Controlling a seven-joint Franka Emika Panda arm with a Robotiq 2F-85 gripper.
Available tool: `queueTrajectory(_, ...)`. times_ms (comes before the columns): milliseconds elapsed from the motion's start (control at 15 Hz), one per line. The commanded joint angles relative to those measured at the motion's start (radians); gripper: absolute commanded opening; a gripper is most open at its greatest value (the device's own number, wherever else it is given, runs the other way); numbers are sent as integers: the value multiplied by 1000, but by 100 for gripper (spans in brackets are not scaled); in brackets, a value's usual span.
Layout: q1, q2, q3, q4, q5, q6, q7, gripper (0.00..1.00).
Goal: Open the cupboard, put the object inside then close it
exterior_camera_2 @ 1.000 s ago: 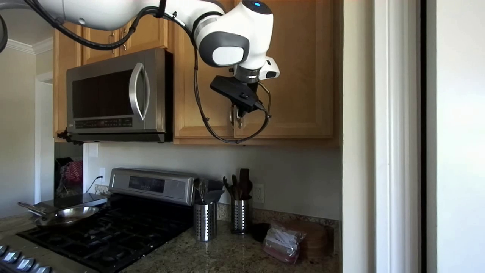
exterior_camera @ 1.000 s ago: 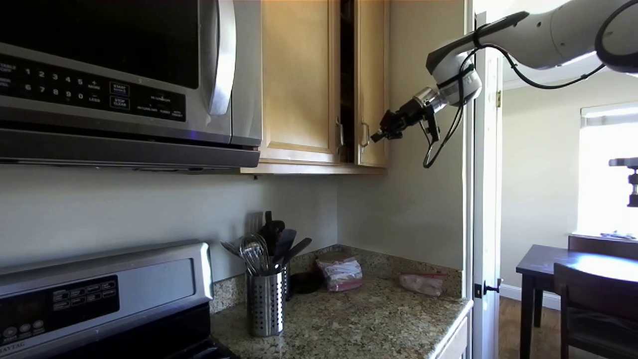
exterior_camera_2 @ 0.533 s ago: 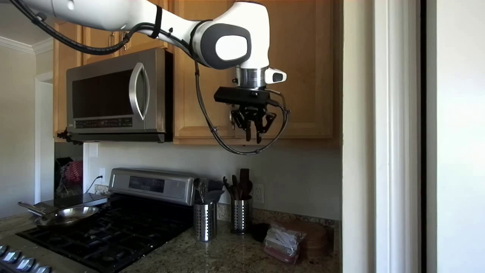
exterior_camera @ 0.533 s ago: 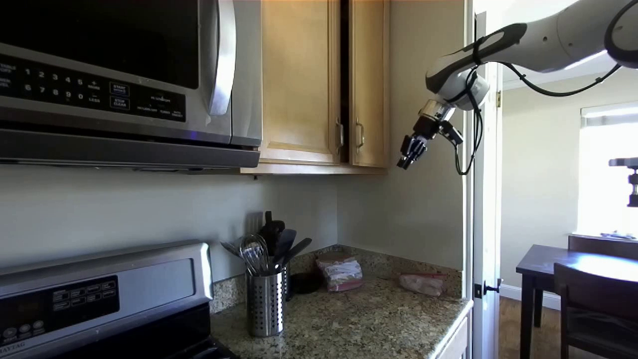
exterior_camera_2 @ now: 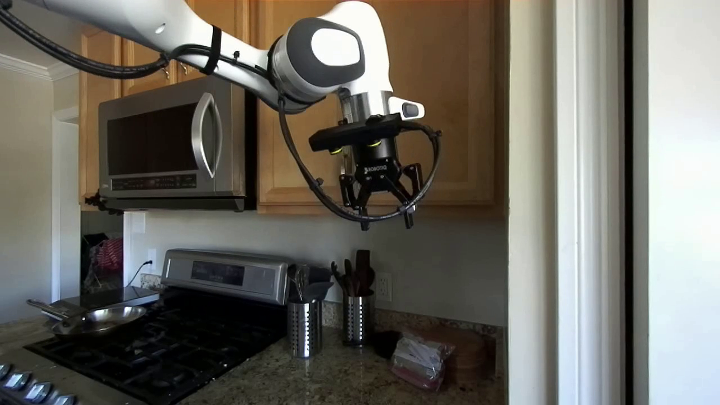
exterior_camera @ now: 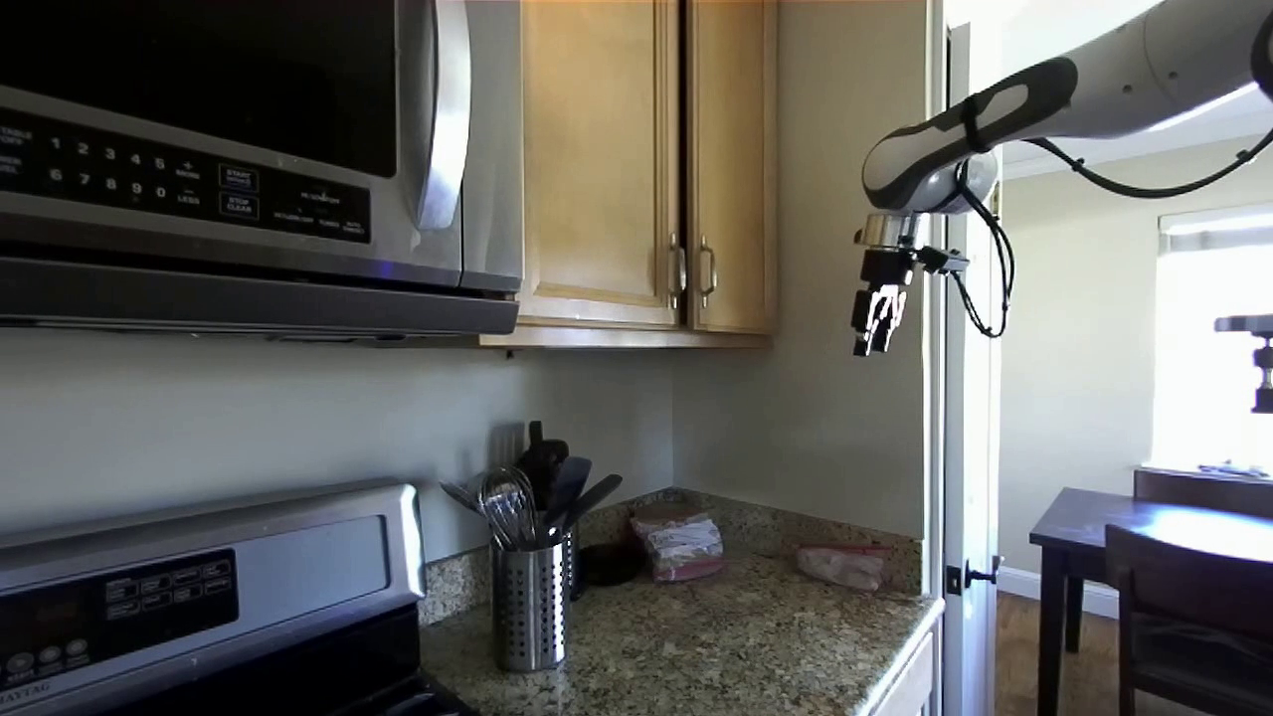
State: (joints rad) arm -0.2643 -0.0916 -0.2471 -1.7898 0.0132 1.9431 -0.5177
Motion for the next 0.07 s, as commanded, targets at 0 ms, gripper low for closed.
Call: queueTrajectory(0, 13, -2, -13, 0, -8, -5, 1, 93)
